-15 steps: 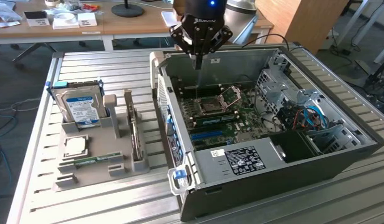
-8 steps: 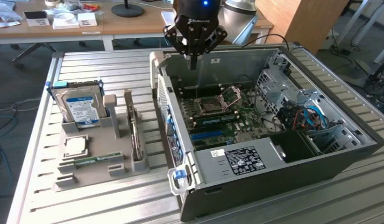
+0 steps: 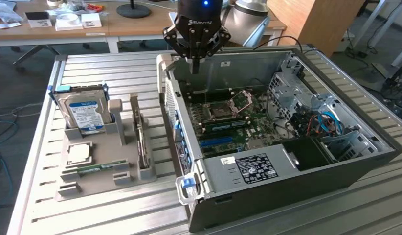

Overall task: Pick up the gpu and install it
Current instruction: 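Reach for the gpu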

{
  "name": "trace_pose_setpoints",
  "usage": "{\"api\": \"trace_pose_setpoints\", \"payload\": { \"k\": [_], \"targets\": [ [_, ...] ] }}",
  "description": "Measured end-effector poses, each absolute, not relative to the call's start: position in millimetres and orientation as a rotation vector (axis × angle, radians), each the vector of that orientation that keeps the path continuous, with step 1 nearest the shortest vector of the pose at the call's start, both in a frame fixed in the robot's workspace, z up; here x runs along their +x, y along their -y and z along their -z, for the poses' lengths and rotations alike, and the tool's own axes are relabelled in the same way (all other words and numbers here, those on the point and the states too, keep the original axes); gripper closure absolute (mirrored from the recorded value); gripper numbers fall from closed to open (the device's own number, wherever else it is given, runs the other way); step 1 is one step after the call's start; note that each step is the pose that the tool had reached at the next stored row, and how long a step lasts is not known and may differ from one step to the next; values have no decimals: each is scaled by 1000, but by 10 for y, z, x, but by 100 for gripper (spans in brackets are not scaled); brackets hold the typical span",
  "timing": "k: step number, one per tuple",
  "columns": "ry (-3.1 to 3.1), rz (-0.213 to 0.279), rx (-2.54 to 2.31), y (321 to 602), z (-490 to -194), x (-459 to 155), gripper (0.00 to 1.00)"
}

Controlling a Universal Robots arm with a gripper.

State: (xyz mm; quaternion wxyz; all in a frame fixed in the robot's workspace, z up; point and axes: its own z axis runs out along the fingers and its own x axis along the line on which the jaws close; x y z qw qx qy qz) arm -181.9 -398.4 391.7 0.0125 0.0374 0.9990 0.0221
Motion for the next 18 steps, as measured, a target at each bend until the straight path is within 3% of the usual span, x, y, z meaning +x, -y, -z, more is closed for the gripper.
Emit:
{"api": "trace_pose_setpoints", "payload": {
  "k": [18],
  "targets": [
    [-3114, -69, 116, 3975, -3909, -2249, 90]
  ]
}}
